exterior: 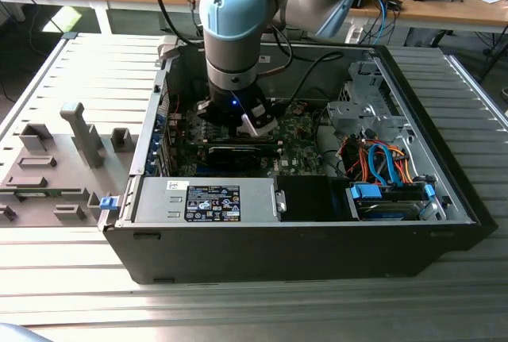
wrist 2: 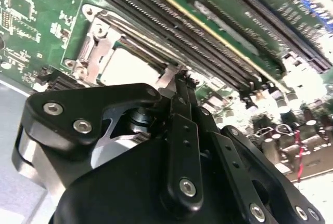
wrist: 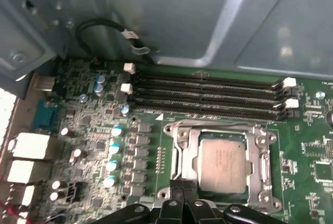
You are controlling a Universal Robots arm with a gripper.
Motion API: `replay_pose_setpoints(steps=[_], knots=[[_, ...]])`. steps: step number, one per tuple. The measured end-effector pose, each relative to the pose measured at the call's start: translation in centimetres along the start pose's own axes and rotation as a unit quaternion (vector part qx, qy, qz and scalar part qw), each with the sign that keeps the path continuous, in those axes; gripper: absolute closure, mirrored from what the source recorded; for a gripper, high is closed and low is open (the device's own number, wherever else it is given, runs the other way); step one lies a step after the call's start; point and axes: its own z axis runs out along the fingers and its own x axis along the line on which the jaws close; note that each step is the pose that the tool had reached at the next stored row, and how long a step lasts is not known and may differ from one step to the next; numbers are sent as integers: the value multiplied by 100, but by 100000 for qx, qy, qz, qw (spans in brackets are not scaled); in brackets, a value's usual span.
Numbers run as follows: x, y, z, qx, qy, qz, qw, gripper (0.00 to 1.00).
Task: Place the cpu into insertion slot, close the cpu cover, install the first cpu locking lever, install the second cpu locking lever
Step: 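Install the second cpu locking lever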
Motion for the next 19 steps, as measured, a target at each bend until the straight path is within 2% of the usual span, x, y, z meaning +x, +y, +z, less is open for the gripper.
replay_pose_setpoints(steps=[4,9,11,14,16,18,19], knots=[[-59,31,11,-7,136,26,100000,89],[-196,104,39,-36,450,95,99999,89],[-297,148,55,-53,697,171,99997,89],[-406,166,66,-79,982,248,99995,89],[-527,190,77,-103,1288,326,99991,89],[-542,228,85,303,1337,341,99990,89],[-544,245,80,875,1385,332,99986,89]])
